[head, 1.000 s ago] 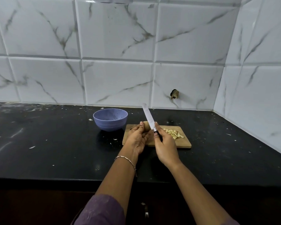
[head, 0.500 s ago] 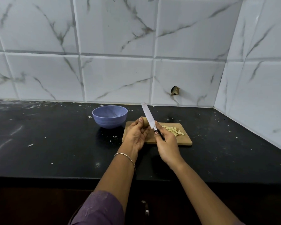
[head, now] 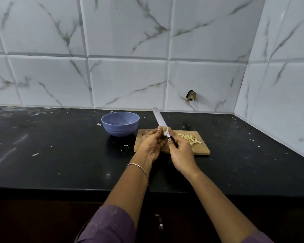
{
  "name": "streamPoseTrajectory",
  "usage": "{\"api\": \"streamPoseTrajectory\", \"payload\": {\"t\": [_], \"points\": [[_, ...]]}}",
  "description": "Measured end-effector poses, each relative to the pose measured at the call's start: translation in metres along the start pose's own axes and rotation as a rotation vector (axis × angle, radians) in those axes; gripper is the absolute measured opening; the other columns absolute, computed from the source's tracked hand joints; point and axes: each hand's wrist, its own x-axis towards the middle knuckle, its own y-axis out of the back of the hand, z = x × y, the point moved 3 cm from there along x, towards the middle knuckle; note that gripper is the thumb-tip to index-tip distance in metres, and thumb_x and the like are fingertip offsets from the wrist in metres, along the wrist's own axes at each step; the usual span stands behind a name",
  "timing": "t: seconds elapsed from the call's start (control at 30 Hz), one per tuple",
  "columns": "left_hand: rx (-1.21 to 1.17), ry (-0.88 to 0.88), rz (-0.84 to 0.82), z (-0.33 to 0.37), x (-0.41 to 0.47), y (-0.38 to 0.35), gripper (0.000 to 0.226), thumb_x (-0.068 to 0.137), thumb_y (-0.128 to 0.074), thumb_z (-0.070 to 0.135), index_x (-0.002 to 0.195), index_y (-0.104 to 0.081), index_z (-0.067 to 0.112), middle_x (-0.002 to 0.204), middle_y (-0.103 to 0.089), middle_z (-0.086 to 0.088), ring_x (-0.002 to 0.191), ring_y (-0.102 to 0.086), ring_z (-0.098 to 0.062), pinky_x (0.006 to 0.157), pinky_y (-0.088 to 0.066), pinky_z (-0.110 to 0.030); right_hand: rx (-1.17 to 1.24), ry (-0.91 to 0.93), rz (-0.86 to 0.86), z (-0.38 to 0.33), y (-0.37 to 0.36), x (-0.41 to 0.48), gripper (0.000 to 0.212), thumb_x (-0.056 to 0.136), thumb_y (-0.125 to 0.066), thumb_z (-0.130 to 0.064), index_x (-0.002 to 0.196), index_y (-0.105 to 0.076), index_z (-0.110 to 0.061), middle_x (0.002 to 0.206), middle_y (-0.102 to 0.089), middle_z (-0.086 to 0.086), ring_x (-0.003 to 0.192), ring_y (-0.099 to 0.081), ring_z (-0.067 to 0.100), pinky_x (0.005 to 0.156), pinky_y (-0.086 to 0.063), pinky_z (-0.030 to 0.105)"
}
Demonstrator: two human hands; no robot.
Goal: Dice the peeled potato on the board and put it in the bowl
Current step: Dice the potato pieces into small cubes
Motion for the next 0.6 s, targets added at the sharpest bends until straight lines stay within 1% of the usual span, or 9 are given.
{"api": "streamPoseTrajectory", "payload": {"t": [0.03, 0.13, 0.2, 0.27, 0.33, 0.4, 0.47, 0.53, 0.6], "points": [[-0.032, -0.007, 0.008, 0.0011, 0.0019, 0.0008, 0.018, 0.099, -0.053, 0.007, 0.092, -0.065, -0.004, 0.073, -0.073, -0.01, 0.063, -0.072, -0.016, 0.06, -0.06, -0.028, -0.007, 0.006, -0.014, 0.0005, -0.0006, -0.0017, 0.042, 0.102, -0.05, -0.016, 0.142, -0.051, -0.029, 0.132, -0.054, -0.022, 0.119, -0.047, -0.005, 0.089, -0.034, 0.005], [-0.085, -0.015, 0.014, 0.002, 0.0052, 0.0025, 0.018, 0.098, -0.055, 0.007, 0.098, -0.065, -0.008, 0.082, -0.072, -0.015, 0.066, -0.072, -0.019, 0.065, -0.062, -0.031, 0.027, 0.008, -0.029, 0.0015, -0.0009, -0.0032, 0.042, 0.102, -0.049, -0.014, 0.142, -0.052, -0.027, 0.131, -0.054, -0.023, 0.125, -0.047, -0.004, 0.099, -0.035, 0.011], [-0.083, -0.01, 0.004, 0.0016, 0.0056, 0.0024, 0.017, 0.098, -0.055, 0.006, 0.098, -0.065, -0.008, 0.083, -0.072, -0.015, 0.067, -0.072, -0.019, 0.065, -0.062, -0.031, 0.041, 0.011, -0.029, 0.0012, -0.0011, -0.0024, 0.042, 0.102, -0.049, -0.012, 0.142, -0.052, -0.026, 0.133, -0.054, -0.023, 0.128, -0.047, -0.003, 0.102, -0.034, 0.013], [-0.056, 0.011, -0.021, 0.0005, 0.0035, 0.0008, 0.014, 0.097, -0.054, 0.004, 0.097, -0.065, -0.006, 0.079, -0.072, -0.013, 0.066, -0.072, -0.018, 0.062, -0.061, -0.029, 0.035, 0.004, -0.017, 0.0009, -0.0011, -0.0006, 0.043, 0.102, -0.049, -0.013, 0.143, -0.05, -0.025, 0.138, -0.053, -0.018, 0.128, -0.046, -0.003, 0.101, -0.033, 0.011], [-0.014, 0.034, -0.055, -0.002, -0.0001, -0.0014, 0.013, 0.097, -0.055, 0.004, 0.097, -0.065, -0.005, 0.076, -0.073, -0.011, 0.066, -0.072, -0.017, 0.064, -0.061, -0.028, 0.016, 0.0, 0.005, 0.0006, -0.0005, 0.0015, 0.043, 0.103, -0.049, -0.015, 0.145, -0.048, -0.024, 0.141, -0.052, -0.013, 0.124, -0.044, -0.005, 0.097, -0.032, 0.006], [0.008, 0.036, -0.056, -0.0031, -0.0006, -0.0008, 0.013, 0.097, -0.055, 0.004, 0.096, -0.065, -0.004, 0.074, -0.072, -0.01, 0.066, -0.071, -0.017, 0.066, -0.06, -0.029, -0.007, 0.005, 0.007, 0.0008, -0.0011, 0.0025, 0.043, 0.103, -0.048, -0.016, 0.145, -0.047, -0.024, 0.141, -0.051, -0.014, 0.123, -0.042, -0.005, 0.094, -0.03, 0.003], [-0.014, 0.022, -0.023, -0.0022, 0.0005, 0.0006, 0.014, 0.097, -0.055, 0.005, 0.095, -0.064, -0.005, 0.076, -0.071, -0.012, 0.063, -0.071, -0.017, 0.063, -0.061, -0.029, -0.021, 0.007, -0.018, 0.0012, -0.0021, 0.0018, 0.043, 0.103, -0.049, -0.017, 0.145, -0.047, -0.023, 0.139, -0.051, -0.017, 0.123, -0.041, -0.006, 0.094, -0.03, 0.004], [-0.076, -0.011, 0.025, 0.0004, 0.0046, 0.0024, 0.02, 0.098, -0.054, 0.007, 0.105, -0.062, -0.01, 0.085, -0.068, -0.016, 0.062, -0.07, -0.018, 0.061, -0.061, -0.029, -0.028, 0.009, -0.069, 0.0017, -0.0051, -0.0004, 0.043, 0.103, -0.049, -0.016, 0.145, -0.048, -0.023, 0.134, -0.05, -0.022, 0.124, -0.042, -0.006, 0.095, -0.031, 0.005], [-0.129, -0.023, 0.056, 0.0011, 0.0081, 0.0053, 0.029, 0.099, -0.053, 0.01, 0.118, -0.058, -0.011, 0.091, -0.066, -0.018, 0.063, -0.07, -0.019, 0.06, -0.061, -0.029, -0.029, 0.014, -0.1, 0.0024, -0.0071, -0.0023, 0.043, 0.102, -0.05, -0.015, 0.145, -0.048, -0.023, 0.133, -0.05, -0.022, 0.126, -0.043, -0.005, 0.1, -0.033, 0.01]]}}
